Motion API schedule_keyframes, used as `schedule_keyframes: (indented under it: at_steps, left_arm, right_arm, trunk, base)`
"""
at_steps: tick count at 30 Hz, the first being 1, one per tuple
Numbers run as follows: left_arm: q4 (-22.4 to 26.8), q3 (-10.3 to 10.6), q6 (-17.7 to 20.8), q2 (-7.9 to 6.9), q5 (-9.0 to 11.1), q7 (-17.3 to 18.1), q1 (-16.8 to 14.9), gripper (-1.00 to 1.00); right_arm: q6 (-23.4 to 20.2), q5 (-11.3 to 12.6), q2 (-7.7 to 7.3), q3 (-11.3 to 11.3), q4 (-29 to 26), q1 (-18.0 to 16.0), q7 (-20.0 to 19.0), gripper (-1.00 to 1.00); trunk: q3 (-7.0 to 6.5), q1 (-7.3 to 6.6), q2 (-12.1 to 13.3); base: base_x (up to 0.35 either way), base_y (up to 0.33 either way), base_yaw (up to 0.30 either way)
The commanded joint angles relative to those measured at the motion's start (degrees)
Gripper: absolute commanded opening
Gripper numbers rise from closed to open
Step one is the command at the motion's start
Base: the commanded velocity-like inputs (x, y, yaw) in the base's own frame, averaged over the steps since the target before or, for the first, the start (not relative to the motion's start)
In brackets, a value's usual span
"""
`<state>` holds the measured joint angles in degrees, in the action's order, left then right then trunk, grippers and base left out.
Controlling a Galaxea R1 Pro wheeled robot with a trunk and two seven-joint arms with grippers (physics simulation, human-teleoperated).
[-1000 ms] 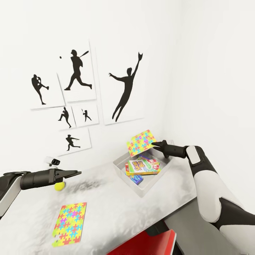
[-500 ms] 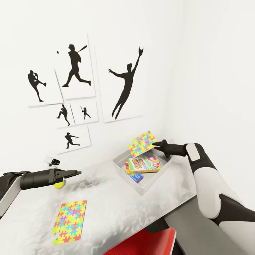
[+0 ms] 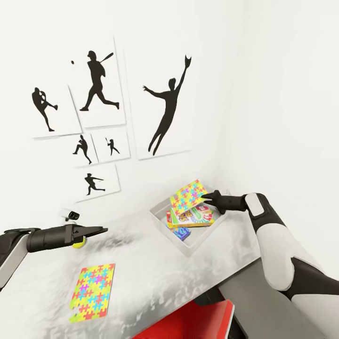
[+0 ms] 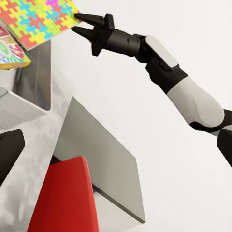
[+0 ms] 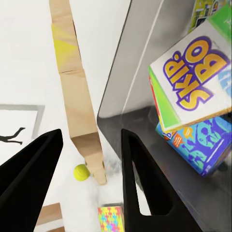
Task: Put all the toys in the child's room - the three board games (two on the bed and one on the table), the two jigsaw puzzles on the table, and the tennis ball on the table - inside the toy box on the table in the child's room.
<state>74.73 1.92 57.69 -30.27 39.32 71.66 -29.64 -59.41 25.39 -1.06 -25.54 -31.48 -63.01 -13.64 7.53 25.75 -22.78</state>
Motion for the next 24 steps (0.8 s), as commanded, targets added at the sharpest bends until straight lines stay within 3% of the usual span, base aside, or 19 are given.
schedule_keyframes:
  at_steps: [1, 12, 24]
  left_arm:
    - [0.0, 0.1, 0.4, -0.05, 0.2, 0.1, -0.1, 1.00]
    - [-0.7, 0.0, 0.4, -0.07, 0.2, 0.1, -0.1, 1.00]
    - [-1.4, -1.5, 0.4, -0.05, 0.3, 0.1, -0.1, 1.00]
  right_arm:
    - [-0.3, -0.4, 0.02, -0.3, 0.0, -0.1, 0.0, -1.00]
    - [-0.2, -0.4, 0.06, -0.3, 0.0, 0.1, 1.7, -1.00]
    - [-0.2, -0.4, 0.16, -0.3, 0.0, 0.1, 1.7, -1.00]
  trunk:
    - [0.23, 0.04, -0.1]
    - [1.26, 0.04, -0.1]
    - [2.40, 0.04, -0.1]
  base:
    - [0.000, 0.000, 0.000]
    - [0.000, 0.000, 0.000]
    - [0.000, 0.000, 0.000]
